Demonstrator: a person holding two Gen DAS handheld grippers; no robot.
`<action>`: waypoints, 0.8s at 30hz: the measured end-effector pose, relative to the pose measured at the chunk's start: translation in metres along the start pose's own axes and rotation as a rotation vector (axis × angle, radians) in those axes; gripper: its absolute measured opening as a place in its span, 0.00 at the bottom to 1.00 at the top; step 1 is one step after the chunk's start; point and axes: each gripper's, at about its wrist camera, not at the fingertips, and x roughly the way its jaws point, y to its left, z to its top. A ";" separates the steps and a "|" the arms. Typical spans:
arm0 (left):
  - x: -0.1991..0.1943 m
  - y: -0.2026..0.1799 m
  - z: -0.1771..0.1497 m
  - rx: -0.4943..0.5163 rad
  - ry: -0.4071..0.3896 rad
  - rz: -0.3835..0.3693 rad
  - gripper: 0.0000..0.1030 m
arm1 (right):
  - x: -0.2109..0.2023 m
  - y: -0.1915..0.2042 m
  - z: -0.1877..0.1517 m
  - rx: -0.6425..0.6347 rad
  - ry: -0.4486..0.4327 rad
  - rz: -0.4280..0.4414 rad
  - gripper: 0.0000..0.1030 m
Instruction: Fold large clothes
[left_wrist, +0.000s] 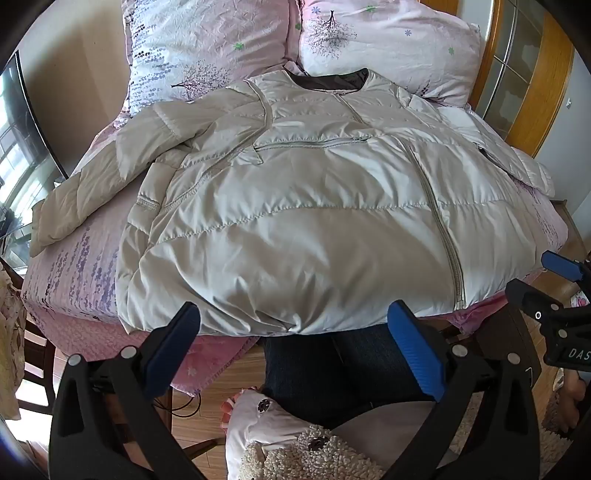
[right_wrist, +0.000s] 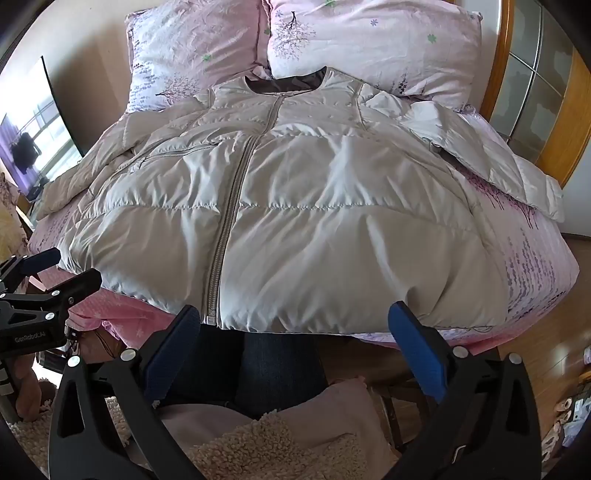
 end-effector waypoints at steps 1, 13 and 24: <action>0.000 0.000 0.000 0.000 0.000 0.000 0.98 | 0.000 0.000 0.000 -0.001 -0.001 0.001 0.99; 0.000 0.000 0.000 0.001 0.000 0.001 0.98 | 0.001 -0.001 -0.001 0.001 -0.001 0.002 0.99; 0.000 0.000 0.000 0.001 0.001 0.001 0.98 | 0.001 -0.002 -0.001 0.001 0.000 0.004 0.99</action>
